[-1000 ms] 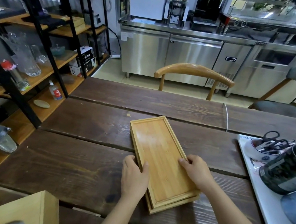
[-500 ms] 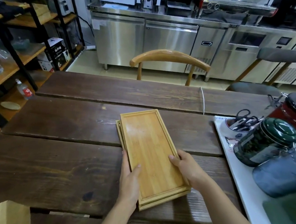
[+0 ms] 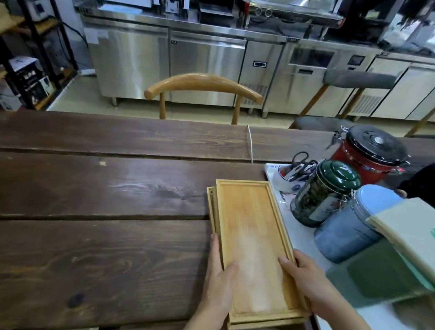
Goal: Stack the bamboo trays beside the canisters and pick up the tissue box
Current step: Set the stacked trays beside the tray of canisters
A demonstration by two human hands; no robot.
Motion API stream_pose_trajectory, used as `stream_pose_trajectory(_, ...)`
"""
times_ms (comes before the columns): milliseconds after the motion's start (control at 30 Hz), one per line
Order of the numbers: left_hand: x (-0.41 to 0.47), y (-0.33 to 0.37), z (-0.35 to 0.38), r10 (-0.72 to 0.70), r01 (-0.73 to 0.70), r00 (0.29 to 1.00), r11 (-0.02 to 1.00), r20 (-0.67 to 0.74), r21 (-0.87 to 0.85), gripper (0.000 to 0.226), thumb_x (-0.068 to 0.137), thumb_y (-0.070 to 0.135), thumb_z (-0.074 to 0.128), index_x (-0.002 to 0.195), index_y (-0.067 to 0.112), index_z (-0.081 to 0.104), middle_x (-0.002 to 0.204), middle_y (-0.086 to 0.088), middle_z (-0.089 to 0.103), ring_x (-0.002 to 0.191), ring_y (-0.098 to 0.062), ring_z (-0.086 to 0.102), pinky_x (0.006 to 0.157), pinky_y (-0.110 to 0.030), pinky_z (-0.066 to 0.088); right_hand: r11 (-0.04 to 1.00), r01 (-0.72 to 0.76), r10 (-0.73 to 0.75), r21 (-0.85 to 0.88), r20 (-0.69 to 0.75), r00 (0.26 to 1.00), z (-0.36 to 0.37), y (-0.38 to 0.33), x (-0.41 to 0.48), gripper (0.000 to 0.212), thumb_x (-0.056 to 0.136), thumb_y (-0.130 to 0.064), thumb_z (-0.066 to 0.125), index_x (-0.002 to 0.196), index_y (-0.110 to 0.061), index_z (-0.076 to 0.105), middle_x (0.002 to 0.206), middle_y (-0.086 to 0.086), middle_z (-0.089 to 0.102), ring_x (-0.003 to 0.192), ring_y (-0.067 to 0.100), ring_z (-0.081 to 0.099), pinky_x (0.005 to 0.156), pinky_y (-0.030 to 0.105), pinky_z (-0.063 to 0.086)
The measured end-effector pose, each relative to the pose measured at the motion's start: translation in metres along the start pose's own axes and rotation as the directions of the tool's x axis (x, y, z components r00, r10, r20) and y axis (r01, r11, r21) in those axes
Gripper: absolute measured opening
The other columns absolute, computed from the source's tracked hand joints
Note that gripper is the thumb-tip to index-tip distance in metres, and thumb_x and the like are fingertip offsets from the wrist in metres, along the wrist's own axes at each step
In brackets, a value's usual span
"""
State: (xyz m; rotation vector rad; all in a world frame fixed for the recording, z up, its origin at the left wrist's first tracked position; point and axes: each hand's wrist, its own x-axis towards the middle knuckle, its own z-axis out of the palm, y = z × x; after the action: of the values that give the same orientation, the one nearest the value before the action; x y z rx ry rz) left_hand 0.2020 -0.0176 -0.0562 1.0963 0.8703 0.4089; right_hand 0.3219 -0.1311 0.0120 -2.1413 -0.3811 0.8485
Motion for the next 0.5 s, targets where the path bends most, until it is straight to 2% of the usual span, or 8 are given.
stream_pose_trajectory(67,-0.002,-0.001,0.007,-0.01,0.009,0.999,1.0,0.036,0.012,0.07,0.088,0.006,0.052,0.143,0.036,0.021,0.151,0.0,0.034,0.135,-0.02,0.035,0.114,-0.046,0.027,0.998,-0.024,0.024,-0.059,0.009,1.0,-0.013,0.003,-0.002,0.024,0.091,-0.019,0.054,0.094,0.003,0.061,0.089,0.024,0.064,0.079,0.029,0.06,0.071,0.036,0.042)
stream_pose_trajectory(100,-0.004,-0.001,0.01,-0.021,0.02,0.998,1.0,0.054,0.021,0.07,0.089,0.008,0.053,0.143,0.038,0.02,0.151,0.0,0.033,0.135,-0.021,0.035,0.114,-0.046,0.027,0.995,-0.04,0.043,-0.09,0.026,0.999,-0.018,0.004,-0.004,0.026,0.09,-0.021,0.055,0.093,0.005,0.061,0.083,0.02,0.062,0.074,0.026,0.058,0.067,0.034,0.04)
stream_pose_trajectory(167,-0.006,-0.002,0.013,-0.05,0.047,0.995,0.998,0.082,0.044,0.071,0.089,0.014,0.053,0.142,0.043,0.018,0.152,0.001,0.031,0.135,-0.022,0.033,0.113,-0.048,0.027,0.987,-0.067,0.072,-0.144,0.029,0.997,-0.025,0.005,-0.009,0.025,0.088,-0.022,0.059,0.08,0.001,0.06,0.067,0.008,0.054,0.059,0.015,0.051,0.055,0.026,0.035)
stream_pose_trajectory(233,-0.006,-0.003,0.013,-0.07,0.065,0.993,0.996,0.093,0.053,0.07,0.088,0.018,0.054,0.14,0.048,0.018,0.151,0.002,0.031,0.134,-0.023,0.033,0.113,-0.049,0.028,0.964,-0.028,0.004,-0.266,-0.092,0.996,-0.027,0.007,-0.01,0.028,0.084,-0.023,0.064,0.063,-0.006,0.055,0.055,0.002,0.049,0.049,0.013,0.046,0.048,0.027,0.031)
stream_pose_trajectory(300,-0.006,-0.003,0.013,-0.069,0.064,0.994,0.997,0.089,0.052,0.069,0.088,0.019,0.054,0.139,0.05,0.02,0.15,0.001,0.033,0.133,-0.024,0.035,0.112,-0.05,0.03,0.922,-0.001,-0.089,-0.388,-0.215,0.972,-0.024,0.006,-0.01,0.026,0.082,-0.023,0.066,0.063,-0.005,0.06,0.056,0.005,0.058,0.052,0.016,0.052,0.047,0.028,0.035)
stream_pose_trajectory(333,-0.006,-0.003,0.013,-0.066,0.061,0.995,0.997,0.08,0.056,0.068,0.088,0.018,0.054,0.139,0.049,0.02,0.149,0.001,0.034,0.132,-0.023,0.037,0.111,-0.049,0.03,0.925,0.007,-0.1,-0.38,-0.224,0.969,-0.023,0.005,-0.009,0.023,0.083,-0.021,0.065,0.065,-0.006,0.063,0.06,0.008,0.062,0.056,0.017,0.055,0.048,0.028,0.036)
stream_pose_trajectory(400,-0.007,-0.003,0.013,-0.052,0.048,0.996,0.997,0.074,0.06,0.068,0.089,0.015,0.052,0.14,0.046,0.02,0.15,0.001,0.034,0.133,-0.022,0.036,0.112,-0.048,0.029,0.955,0.028,-0.085,-0.297,-0.183,0.979,-0.021,0.005,-0.007,0.021,0.086,-0.019,0.061,0.068,-0.008,0.064,0.066,0.012,0.064,0.063,0.021,0.058,0.052,0.029,0.037)
stream_pose_trajectory(500,-0.008,-0.002,0.014,-0.038,0.032,0.995,0.997,0.087,0.075,0.068,0.091,0.014,0.05,0.143,0.042,0.016,0.152,0.002,0.03,0.136,-0.02,0.031,0.114,-0.047,0.026,0.986,0.027,-0.056,-0.166,-0.172,0.983,-0.019,0.005,-0.003,0.023,0.089,-0.018,0.056,0.082,0.0,0.068,0.083,0.025,0.066,0.079,0.036,0.062,0.061,0.033,0.041)
